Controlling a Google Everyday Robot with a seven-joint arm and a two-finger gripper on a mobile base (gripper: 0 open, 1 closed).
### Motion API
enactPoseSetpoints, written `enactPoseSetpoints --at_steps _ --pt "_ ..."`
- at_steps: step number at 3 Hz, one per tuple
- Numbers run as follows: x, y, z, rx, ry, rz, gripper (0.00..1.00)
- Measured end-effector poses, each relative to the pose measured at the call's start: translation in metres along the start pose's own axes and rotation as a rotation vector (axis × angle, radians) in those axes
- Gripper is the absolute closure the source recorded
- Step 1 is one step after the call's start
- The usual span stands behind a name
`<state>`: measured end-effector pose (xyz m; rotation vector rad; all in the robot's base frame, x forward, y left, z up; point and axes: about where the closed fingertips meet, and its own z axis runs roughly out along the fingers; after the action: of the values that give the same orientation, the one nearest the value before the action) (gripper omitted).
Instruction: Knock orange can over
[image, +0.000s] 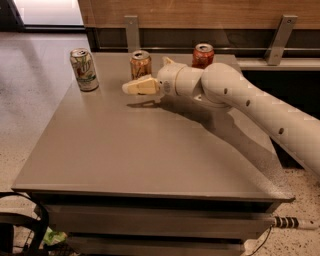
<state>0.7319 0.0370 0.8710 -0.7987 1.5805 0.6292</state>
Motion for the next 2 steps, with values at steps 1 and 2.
enactPoseSetpoints --at_steps 1,2 --pt "-0.004 0.0014 0.0063 -0.001 -0.019 -0.006 0.18" --pt "-0.0041 0.0034 0.0078 -0.005 -0.019 -0.006 0.41"
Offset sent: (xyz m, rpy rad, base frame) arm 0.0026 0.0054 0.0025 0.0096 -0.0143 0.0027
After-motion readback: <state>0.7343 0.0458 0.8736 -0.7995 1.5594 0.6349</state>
